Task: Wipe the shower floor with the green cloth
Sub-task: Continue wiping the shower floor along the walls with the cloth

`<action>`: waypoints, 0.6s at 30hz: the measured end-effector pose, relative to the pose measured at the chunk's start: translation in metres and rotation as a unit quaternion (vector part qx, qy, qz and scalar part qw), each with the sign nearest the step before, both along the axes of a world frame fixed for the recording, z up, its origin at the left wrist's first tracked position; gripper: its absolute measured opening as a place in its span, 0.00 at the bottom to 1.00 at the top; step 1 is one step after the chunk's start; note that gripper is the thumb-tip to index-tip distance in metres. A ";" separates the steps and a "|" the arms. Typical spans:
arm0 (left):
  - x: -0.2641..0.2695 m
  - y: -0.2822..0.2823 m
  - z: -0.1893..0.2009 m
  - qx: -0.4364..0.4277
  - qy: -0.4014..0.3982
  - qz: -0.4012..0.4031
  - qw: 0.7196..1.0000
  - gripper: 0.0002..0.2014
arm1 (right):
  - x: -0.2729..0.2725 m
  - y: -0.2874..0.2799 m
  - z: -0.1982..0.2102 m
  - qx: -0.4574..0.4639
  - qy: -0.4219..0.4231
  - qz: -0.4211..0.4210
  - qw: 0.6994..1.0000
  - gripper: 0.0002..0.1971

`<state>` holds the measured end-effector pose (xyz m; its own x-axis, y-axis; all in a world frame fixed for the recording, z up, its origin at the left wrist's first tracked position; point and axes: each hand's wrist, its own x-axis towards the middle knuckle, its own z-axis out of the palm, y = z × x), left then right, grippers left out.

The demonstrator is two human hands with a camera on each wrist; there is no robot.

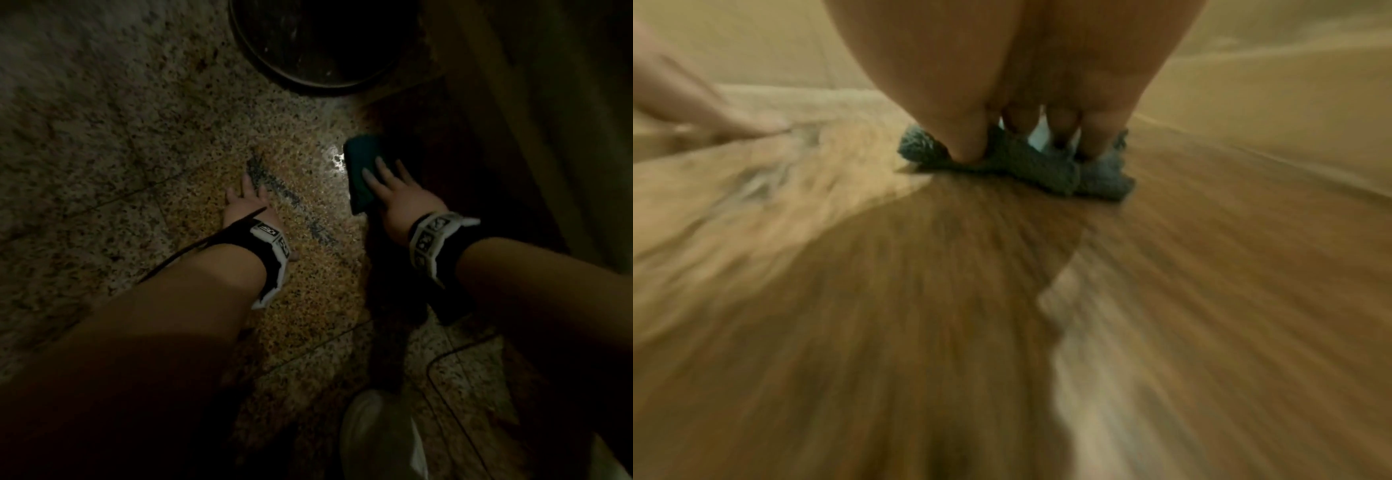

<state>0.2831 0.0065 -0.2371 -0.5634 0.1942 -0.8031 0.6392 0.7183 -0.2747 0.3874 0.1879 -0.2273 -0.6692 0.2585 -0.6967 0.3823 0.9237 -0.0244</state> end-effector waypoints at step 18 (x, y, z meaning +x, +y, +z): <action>0.002 0.058 0.002 0.070 -0.015 -0.118 0.990 0.62 | 0.005 0.026 -0.004 -0.009 0.055 -0.016 0.998 0.30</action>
